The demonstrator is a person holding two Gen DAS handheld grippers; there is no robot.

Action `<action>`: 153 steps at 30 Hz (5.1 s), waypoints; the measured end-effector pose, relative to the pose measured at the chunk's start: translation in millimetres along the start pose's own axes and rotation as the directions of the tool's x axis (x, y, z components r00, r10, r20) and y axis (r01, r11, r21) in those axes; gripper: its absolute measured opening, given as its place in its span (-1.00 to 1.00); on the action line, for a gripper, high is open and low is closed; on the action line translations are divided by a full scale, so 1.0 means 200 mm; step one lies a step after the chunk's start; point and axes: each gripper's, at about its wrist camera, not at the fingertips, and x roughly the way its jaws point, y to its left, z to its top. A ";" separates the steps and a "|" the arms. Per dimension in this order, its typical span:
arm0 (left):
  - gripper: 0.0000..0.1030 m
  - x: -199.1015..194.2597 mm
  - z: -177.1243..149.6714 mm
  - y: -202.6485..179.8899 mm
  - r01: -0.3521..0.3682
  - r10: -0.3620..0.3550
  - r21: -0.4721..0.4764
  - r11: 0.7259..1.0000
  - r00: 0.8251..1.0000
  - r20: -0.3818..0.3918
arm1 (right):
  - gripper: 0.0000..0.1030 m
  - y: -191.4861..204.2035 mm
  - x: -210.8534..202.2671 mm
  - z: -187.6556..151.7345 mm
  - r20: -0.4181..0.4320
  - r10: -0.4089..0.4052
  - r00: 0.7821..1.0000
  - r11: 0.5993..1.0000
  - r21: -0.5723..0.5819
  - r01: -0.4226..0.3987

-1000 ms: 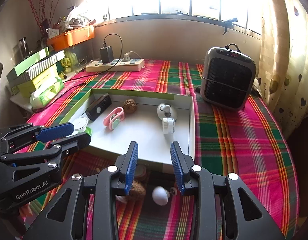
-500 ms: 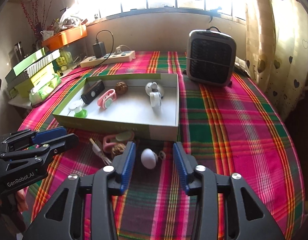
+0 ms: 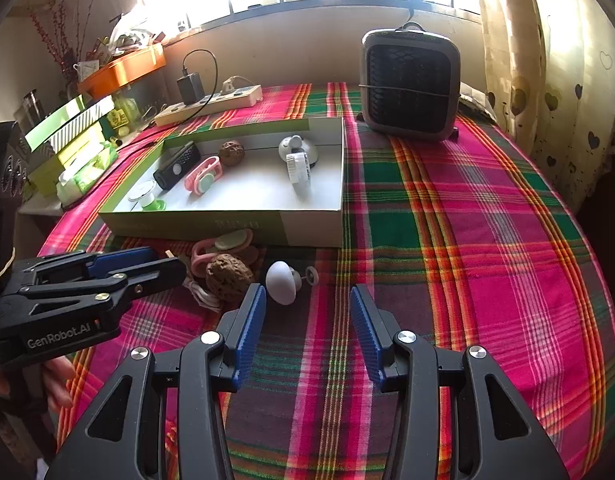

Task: Organize objects
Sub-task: 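Lift both tools and move back to the items in front of the tray, then grasp the white ball-shaped object with the right tool while the left tool grasps the white USB cable, then lift the cable and white ball and carry them toward the tray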

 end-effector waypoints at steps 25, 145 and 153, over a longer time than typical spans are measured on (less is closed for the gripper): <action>-0.21 0.02 -0.01 0.03 -0.061 0.061 -0.003 0.998 0.998 -0.033 | -0.27 0.02 0.13 0.06 -0.054 -0.017 0.998 0.997 -0.080 0.013; -0.80 0.00 -0.08 -0.05 -0.080 0.081 0.214 0.974 0.997 0.003 | -0.36 0.08 0.09 0.00 -0.071 -0.007 0.997 0.995 -0.095 0.000; -0.80 -0.01 -0.09 -0.03 -0.082 0.082 0.197 0.977 0.997 0.010 | -0.36 0.10 0.07 0.00 -0.064 -0.007 0.998 0.995 -0.099 0.001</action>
